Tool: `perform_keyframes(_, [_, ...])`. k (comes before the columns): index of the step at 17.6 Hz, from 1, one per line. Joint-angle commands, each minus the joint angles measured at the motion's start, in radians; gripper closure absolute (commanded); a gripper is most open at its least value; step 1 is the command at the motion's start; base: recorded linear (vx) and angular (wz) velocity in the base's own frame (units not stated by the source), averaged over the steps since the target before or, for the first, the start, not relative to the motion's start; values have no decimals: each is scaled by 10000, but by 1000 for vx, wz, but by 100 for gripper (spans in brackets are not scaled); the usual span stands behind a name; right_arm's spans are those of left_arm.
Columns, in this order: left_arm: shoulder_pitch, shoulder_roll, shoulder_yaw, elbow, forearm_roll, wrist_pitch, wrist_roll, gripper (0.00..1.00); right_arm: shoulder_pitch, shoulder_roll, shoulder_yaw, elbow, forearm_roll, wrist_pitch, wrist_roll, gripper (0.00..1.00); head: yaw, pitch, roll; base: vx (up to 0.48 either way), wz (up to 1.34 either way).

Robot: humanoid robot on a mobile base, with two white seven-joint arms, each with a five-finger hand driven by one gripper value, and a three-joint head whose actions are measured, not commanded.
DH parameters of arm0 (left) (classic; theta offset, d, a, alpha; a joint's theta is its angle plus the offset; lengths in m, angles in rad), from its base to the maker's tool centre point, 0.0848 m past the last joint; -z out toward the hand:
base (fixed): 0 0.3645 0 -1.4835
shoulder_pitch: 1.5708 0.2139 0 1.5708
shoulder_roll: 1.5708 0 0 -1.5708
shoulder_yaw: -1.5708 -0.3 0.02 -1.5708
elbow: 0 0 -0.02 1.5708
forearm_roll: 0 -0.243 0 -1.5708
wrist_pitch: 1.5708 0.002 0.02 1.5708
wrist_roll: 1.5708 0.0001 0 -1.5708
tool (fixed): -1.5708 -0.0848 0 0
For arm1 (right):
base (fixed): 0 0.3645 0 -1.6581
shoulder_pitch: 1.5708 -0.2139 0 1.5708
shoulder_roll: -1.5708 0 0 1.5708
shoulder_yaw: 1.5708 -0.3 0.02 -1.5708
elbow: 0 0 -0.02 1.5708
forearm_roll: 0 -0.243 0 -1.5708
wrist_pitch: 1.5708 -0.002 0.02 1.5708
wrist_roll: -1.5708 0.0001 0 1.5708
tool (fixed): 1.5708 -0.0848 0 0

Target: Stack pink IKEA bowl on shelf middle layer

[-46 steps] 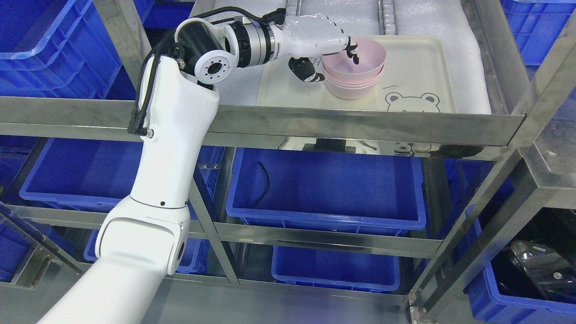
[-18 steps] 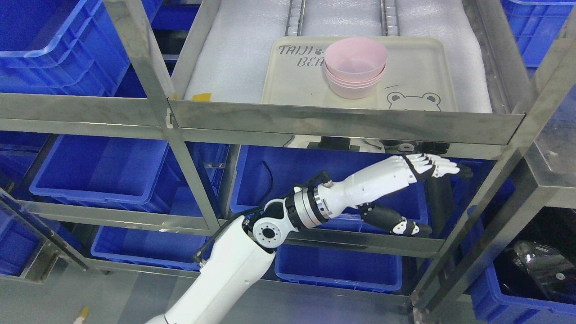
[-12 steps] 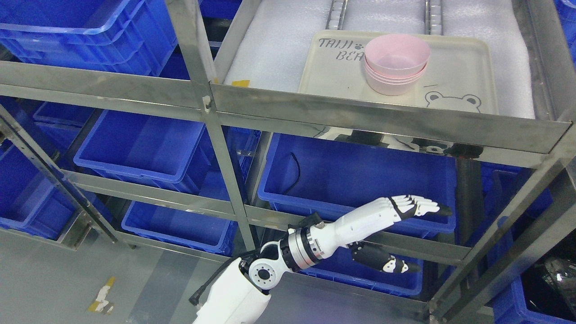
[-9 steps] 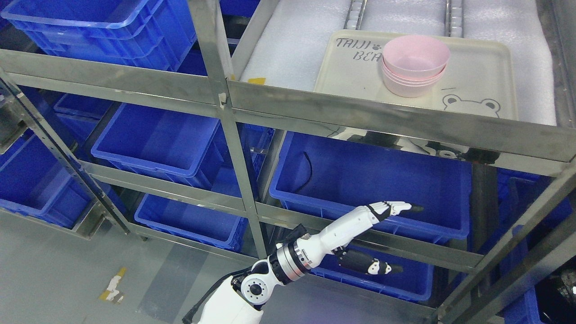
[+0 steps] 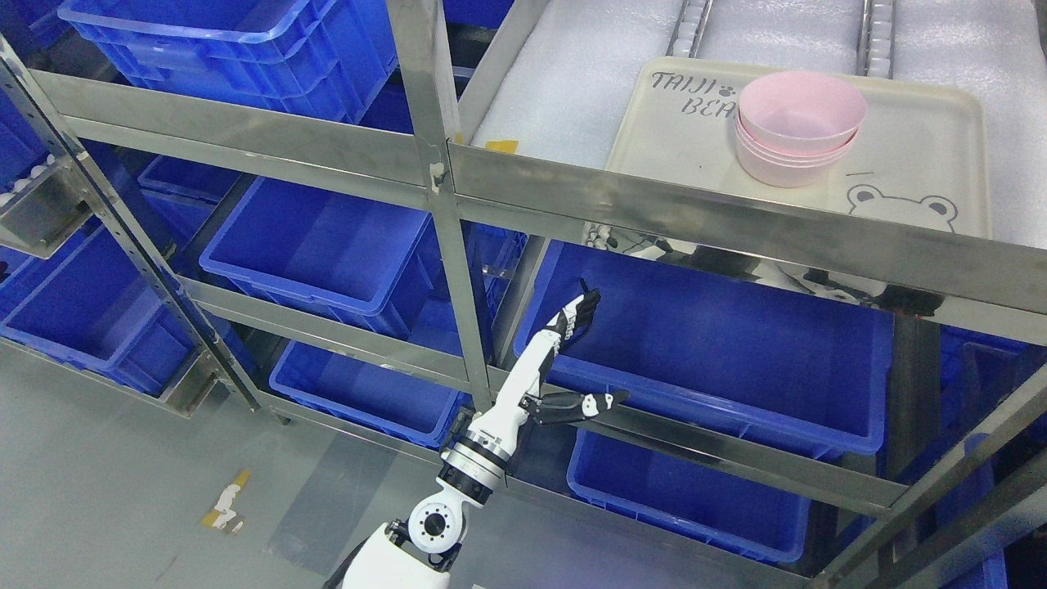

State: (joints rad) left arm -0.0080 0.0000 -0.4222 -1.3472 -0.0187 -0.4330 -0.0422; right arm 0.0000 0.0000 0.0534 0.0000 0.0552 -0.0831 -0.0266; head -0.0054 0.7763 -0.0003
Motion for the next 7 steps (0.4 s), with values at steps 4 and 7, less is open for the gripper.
perform_keyframes(4, [34,175,203,479,1445,557,-7,2,230,-175,2,-175,0,3,5,0,0,0,0,0,3])
perform_keyframes(7, [34,175,188,479,1445,557,-7,2,230,-175,2,-175,0,3,5,0,0,0,0,0,0])
